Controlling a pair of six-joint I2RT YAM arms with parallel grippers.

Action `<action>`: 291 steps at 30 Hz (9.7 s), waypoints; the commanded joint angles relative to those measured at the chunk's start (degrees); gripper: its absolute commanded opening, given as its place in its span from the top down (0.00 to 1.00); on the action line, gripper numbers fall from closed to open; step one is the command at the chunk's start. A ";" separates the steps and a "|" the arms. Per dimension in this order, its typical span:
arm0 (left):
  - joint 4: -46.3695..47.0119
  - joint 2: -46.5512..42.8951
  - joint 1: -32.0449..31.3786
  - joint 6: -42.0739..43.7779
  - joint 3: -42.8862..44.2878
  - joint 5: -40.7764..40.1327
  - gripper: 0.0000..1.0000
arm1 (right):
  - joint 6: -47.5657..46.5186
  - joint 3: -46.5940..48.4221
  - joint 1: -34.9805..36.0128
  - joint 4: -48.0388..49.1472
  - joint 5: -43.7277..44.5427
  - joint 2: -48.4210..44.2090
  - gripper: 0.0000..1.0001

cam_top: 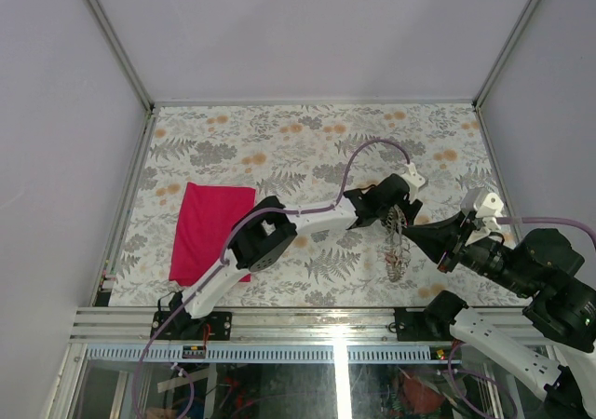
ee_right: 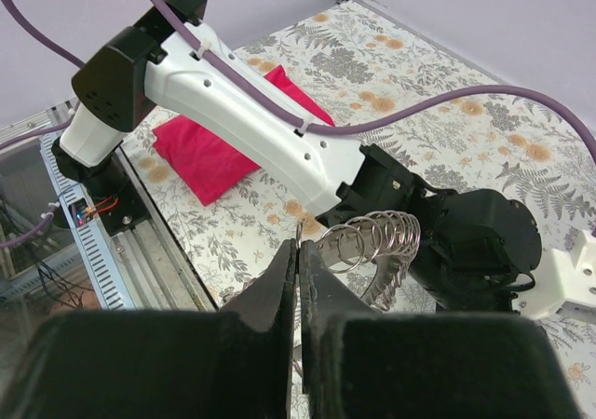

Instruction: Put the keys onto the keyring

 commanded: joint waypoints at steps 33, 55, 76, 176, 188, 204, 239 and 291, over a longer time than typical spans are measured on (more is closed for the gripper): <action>7.00 8.19 -0.31 -5.38 7.96 3.12 0.62 | 2.27 -0.44 0.04 5.13 -2.38 -1.02 1.00; 8.27 8.23 -0.38 -6.10 5.60 4.43 0.87 | 2.45 -0.95 0.06 5.69 -2.88 -0.69 1.00; 11.71 -17.12 0.20 1.55 -11.66 2.97 1.00 | -1.99 1.71 0.01 3.00 -0.56 0.40 1.00; 18.89 -91.22 1.01 12.71 -48.67 29.47 1.00 | 38.83 -21.98 6.03 90.07 -32.14 22.37 1.00; 18.97 -91.18 0.93 12.60 -48.51 30.38 1.00 | 38.39 -22.17 6.07 90.55 -32.31 21.39 1.00; 18.64 -90.27 1.00 12.33 -48.62 31.28 1.00 | 37.95 -22.04 6.11 89.74 -31.83 21.31 1.00; 16.78 -89.98 0.93 12.94 -48.44 32.03 1.00 | 34.88 -22.90 6.13 84.07 -22.60 17.21 1.00; 29.44 -89.93 0.79 0.41 -56.73 16.74 0.61 | 18.64 -18.33 6.09 66.63 -15.39 11.84 1.00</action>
